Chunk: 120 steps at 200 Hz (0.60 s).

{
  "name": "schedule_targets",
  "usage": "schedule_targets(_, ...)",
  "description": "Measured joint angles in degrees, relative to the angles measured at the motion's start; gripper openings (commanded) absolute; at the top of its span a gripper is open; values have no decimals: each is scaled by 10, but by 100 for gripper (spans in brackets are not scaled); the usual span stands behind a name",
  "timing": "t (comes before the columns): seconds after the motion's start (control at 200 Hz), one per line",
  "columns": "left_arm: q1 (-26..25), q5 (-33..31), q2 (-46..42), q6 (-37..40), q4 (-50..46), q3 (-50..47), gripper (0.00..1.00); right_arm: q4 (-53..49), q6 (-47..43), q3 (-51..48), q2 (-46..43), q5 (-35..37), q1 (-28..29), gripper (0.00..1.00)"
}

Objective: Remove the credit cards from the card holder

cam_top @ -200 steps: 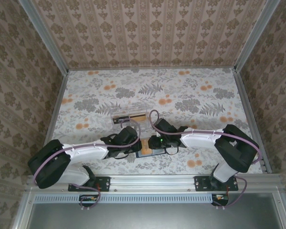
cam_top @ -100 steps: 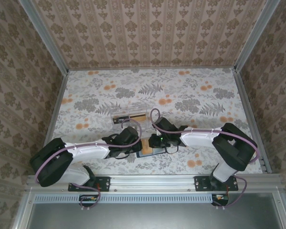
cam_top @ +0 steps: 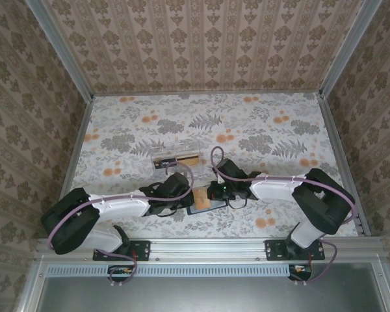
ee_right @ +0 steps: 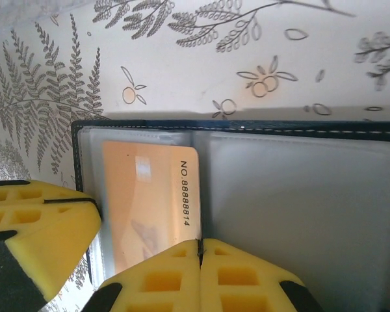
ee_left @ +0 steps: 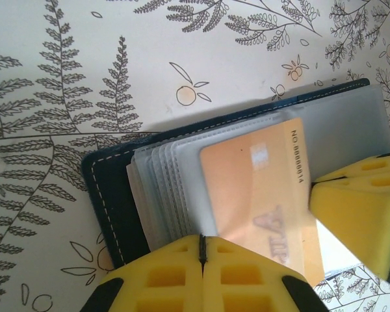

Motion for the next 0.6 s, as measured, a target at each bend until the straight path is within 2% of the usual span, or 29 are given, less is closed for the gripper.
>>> schedule_targets(0.41,-1,-5,-19,1,-38,2,0,-18,-5,-11,-38,0,-26,0)
schedule_targets(0.6,-24,-15,-23,16,-67,40,2,-17,-5,-11,-37,-2,-26,0)
